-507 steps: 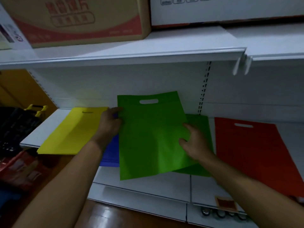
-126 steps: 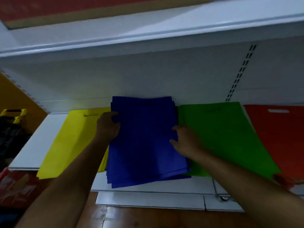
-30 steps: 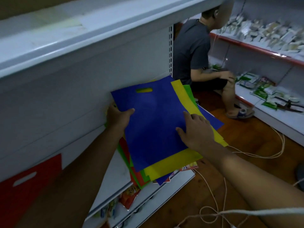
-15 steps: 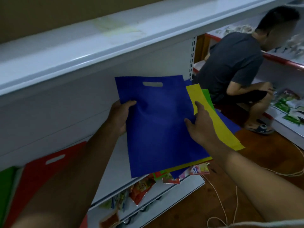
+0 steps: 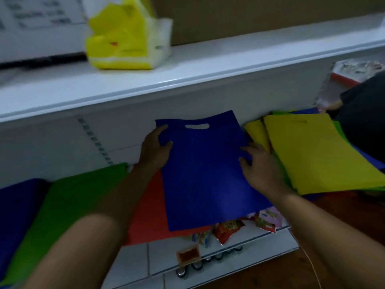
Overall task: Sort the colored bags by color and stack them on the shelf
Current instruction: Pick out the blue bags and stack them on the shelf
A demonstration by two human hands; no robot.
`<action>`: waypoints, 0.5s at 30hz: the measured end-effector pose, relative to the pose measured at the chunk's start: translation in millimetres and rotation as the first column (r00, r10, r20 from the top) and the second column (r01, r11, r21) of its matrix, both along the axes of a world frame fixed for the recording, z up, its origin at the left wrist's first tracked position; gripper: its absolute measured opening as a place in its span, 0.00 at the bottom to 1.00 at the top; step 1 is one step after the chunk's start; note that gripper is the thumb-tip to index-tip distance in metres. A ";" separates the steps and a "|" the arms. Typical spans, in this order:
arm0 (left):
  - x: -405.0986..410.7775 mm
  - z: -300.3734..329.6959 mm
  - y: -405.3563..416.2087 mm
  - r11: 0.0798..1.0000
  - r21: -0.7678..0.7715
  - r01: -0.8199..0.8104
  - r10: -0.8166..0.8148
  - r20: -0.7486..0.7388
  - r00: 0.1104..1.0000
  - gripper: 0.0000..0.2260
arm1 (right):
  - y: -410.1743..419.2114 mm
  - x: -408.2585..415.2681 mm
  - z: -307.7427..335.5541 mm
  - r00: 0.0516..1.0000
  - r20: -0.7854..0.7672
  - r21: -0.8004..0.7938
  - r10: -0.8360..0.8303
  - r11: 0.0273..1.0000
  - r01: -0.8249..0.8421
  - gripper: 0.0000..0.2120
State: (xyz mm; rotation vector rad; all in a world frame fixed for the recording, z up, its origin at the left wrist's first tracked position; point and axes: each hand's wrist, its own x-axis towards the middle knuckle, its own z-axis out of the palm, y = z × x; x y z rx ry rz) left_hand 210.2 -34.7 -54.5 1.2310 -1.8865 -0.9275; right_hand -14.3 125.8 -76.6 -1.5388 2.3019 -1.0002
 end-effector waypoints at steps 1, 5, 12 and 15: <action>21.8 2.3 -0.8 0.999 -0.003 -0.033 0.033 0.027 0.999 0.23 | -4.7 19.8 3.8 1.000 0.007 0.011 0.017 1.000 -0.018 0.19; 105.6 10.3 -0.3 0.988 0.029 -0.153 0.149 0.100 0.984 0.22 | -23.4 93.2 8.4 0.991 0.002 0.050 0.137 0.989 -0.137 0.24; 237.0 24.8 30.0 0.907 0.103 -0.407 0.393 0.138 0.909 0.25 | -55.9 201.1 12.0 0.928 0.028 0.083 0.371 0.924 -0.372 0.27; 293.3 32.3 47.4 0.864 0.069 -0.499 0.488 0.130 0.863 0.26 | -71.5 249.1 16.5 0.887 0.031 0.088 0.462 0.882 -0.462 0.26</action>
